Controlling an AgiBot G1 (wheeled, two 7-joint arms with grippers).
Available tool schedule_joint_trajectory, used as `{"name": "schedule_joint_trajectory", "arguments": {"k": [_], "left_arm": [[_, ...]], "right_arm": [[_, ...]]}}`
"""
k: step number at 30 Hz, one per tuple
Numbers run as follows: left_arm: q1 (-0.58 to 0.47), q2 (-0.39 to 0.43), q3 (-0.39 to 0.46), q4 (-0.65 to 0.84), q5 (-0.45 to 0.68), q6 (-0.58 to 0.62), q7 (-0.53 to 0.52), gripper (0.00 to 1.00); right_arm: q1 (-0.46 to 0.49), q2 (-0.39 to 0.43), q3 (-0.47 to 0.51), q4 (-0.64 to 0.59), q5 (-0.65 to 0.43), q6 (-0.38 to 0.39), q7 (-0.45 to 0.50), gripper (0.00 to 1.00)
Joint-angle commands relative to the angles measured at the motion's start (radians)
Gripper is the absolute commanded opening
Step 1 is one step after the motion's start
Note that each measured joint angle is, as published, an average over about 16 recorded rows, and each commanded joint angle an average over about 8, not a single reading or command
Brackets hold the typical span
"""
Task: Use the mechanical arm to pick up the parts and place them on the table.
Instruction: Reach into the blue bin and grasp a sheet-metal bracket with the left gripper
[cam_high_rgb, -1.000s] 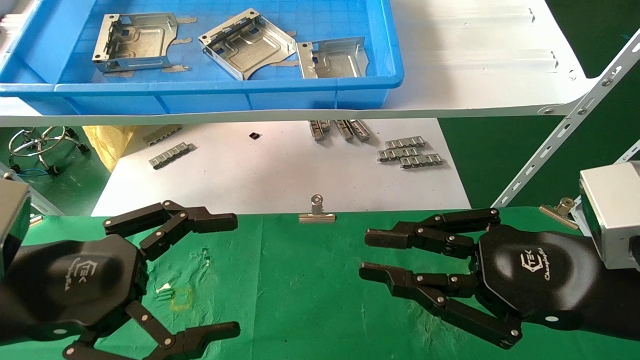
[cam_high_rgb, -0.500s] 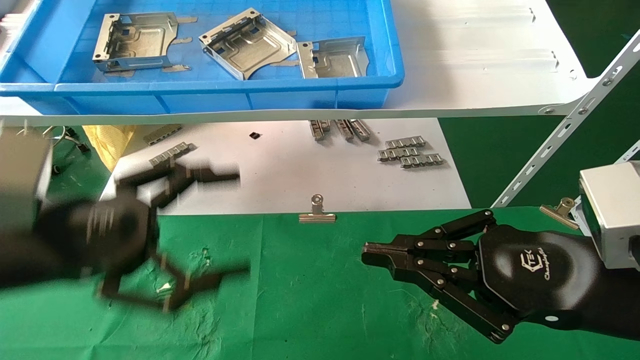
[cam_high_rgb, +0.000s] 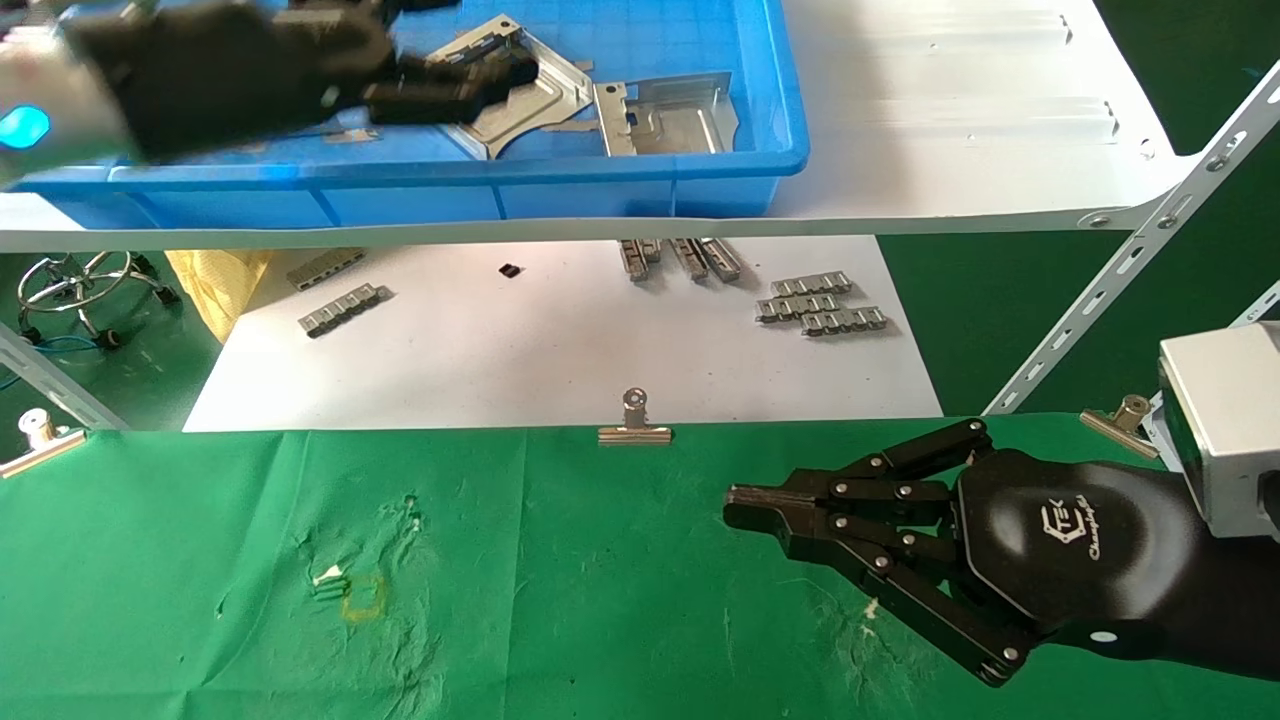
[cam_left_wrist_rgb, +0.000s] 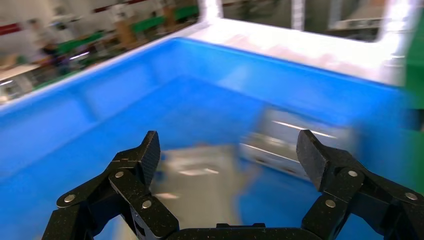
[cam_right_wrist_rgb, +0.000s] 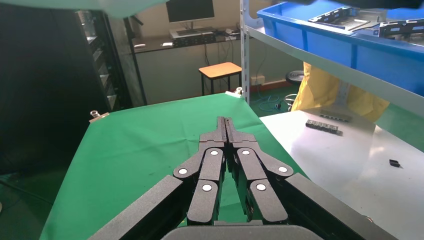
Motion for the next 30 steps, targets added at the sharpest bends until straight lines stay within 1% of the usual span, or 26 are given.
{"name": "schedule_joint_trajectory", "arguments": {"k": [1, 3, 4, 5, 10, 11, 12, 13, 22, 30], "left_arm": [[-0.057, 0.048, 0.012, 0.088, 0.036, -0.064, 0.027, 1.0], [-0.093, 0.081, 0.024, 0.15, 0.06, -0.101, 0.042, 0.99], [-0.109, 0.096, 0.03, 0.178, 0.071, -0.115, 0.048, 0.95], [-0.125, 0.109, 0.037, 0.205, 0.082, -0.128, 0.053, 0.87], [-0.184, 0.158, 0.065, 0.307, 0.127, -0.17, 0.063, 0.24], [-0.194, 0.164, 0.07, 0.323, 0.134, -0.175, 0.062, 0.13], [-0.202, 0.169, 0.074, 0.336, 0.14, -0.179, 0.062, 0.04], [-0.209, 0.174, 0.078, 0.349, 0.146, -0.182, 0.061, 0.0], [-0.243, 0.204, 0.101, 0.423, 0.18, -0.231, 0.044, 0.0], [-0.25, 0.205, 0.107, 0.445, 0.188, -0.254, 0.029, 0.0]], "right_arm": [[0.0, 0.0, 0.0, 0.0, 0.0, 0.0, 0.0, 0.0], [0.0, 0.0, 0.0, 0.0, 0.0, 0.0, 0.0, 0.0], [0.0, 0.0, 0.0, 0.0, 0.0, 0.0, 0.0, 0.0], [0.0, 0.0, 0.0, 0.0, 0.0, 0.0, 0.0, 0.0], [0.0, 0.0, 0.0, 0.0, 0.0, 0.0, 0.0, 0.0], [0.0, 0.0, 0.0, 0.0, 0.0, 0.0, 0.0, 0.0], [0.0, 0.0, 0.0, 0.0, 0.0, 0.0, 0.0, 0.0], [0.0, 0.0, 0.0, 0.0, 0.0, 0.0, 0.0, 0.0], [0.0, 0.0, 0.0, 0.0, 0.0, 0.0, 0.0, 0.0], [0.0, 0.0, 0.0, 0.0, 0.0, 0.0, 0.0, 0.0]]}}
